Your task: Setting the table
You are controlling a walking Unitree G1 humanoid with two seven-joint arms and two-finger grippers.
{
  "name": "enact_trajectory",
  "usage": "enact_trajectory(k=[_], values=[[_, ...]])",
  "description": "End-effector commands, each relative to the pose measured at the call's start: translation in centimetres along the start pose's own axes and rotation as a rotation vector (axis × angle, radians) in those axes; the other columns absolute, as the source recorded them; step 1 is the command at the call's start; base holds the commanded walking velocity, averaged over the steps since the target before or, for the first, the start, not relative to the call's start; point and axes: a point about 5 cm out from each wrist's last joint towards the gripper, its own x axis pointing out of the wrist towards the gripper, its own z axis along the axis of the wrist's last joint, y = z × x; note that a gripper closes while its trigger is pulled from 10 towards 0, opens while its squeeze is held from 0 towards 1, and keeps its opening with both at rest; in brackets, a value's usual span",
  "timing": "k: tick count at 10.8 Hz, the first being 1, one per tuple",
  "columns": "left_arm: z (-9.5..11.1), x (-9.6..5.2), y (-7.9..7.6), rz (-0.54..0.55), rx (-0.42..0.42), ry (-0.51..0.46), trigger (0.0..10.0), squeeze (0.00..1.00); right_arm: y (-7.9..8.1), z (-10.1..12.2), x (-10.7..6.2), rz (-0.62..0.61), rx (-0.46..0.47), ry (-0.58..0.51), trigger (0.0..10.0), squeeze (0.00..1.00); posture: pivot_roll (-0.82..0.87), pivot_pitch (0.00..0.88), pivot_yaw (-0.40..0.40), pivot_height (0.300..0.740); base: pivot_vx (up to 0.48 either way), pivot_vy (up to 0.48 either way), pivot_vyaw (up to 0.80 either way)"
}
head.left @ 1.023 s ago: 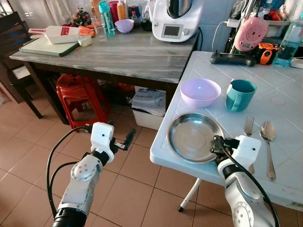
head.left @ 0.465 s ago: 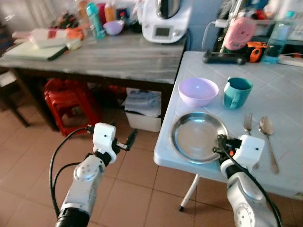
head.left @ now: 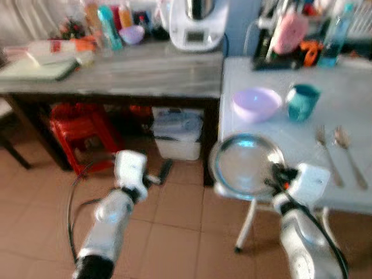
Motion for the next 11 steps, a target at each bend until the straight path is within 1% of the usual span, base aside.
enact_trajectory(k=[1,3,6,11], values=[[0.2,-0.2,0.9,0.024,0.022,0.000,10.0,0.00,0.0,-0.9,-0.2,-0.024,-0.012,0.034,10.0,0.00,0.00,0.000,0.088,0.740,0.000,0.454,0.00],[0.1,0.0,0.6,0.021,0.020,-0.001,10.0,0.00,-0.6,-0.1,0.2,-0.064,-0.025,-0.014,10.0,0.00,0.00,0.000,0.087,0.740,0.000,0.450,0.00],[0.3,0.4,0.4,0.019,0.020,-0.009,10.0,0.00,-1.2,0.4,0.4,-0.112,-0.038,-0.052,10.0,0.00,0.00,0.000,0.088,0.740,0.000,0.454,0.00],[0.3,0.5,0.2,0.014,0.018,-0.012,10.0,0.00,-1.3,0.3,0.3,-0.123,-0.038,-0.061,10.0,0.00,0.00,0.000,0.091,0.740,0.000,0.453,0.00]])
